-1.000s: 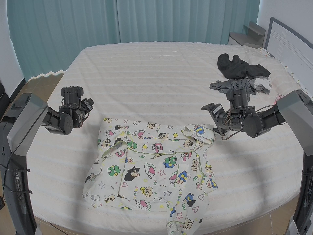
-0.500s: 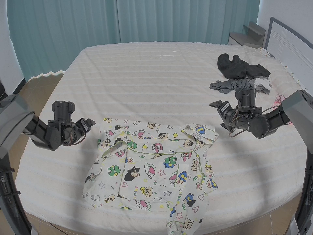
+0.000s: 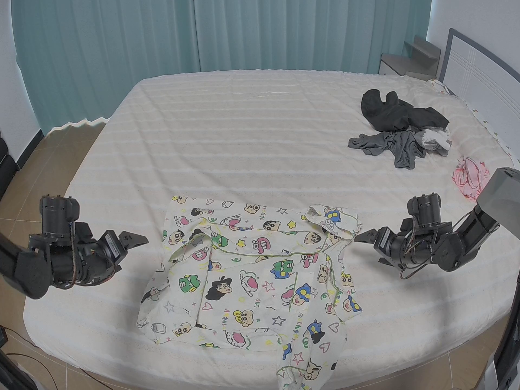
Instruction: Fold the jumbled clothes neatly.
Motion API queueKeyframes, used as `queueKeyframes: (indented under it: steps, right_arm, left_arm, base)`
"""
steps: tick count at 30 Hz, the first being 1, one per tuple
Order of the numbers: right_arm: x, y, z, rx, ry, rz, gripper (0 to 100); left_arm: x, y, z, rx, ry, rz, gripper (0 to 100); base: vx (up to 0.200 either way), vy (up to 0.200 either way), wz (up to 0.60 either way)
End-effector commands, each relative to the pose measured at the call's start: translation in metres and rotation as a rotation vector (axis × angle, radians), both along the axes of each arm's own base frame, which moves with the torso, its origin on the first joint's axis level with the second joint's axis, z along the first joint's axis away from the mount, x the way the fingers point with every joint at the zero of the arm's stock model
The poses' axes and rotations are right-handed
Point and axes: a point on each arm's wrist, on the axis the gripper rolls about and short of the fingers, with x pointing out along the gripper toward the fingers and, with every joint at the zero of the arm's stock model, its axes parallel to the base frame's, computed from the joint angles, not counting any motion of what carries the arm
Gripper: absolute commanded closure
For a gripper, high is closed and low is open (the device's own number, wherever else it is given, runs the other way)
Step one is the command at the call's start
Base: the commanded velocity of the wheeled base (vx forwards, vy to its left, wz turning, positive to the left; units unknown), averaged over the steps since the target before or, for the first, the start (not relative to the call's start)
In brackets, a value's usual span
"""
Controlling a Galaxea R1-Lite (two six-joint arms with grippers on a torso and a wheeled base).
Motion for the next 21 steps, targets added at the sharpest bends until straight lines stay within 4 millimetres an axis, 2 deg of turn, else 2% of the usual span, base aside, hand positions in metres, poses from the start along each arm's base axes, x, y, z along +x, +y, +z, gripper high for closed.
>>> queueKeyframes:
  steps: [1,8,14,21]
  right_arm:
    - [-0.017,0.010,-0.018,-0.021,0.056,0.079,0]
    - [-0.022,0.029,-0.022,-0.001,0.082,0.106,0]
    - [-0.023,0.034,-0.022,0.038,0.105,0.081,0]
    - [-0.025,0.038,-0.033,0.061,0.158,0.053,0]
  left_arm:
    - [-0.039,0.000,0.018,-0.082,-0.048,0.017,0]
    - [-0.057,0.001,0.014,-0.147,-0.017,0.063,0]
    - [-0.065,0.001,0.014,-0.151,-0.017,0.065,0]
    - [-0.069,0.002,0.017,-0.186,-0.022,0.088,0]
  base:
    - [0.000,0.000,0.00]
    - [0.000,0.000,0.00]
    - [0.000,0.000,0.00]
    - [0.000,0.000,0.00]
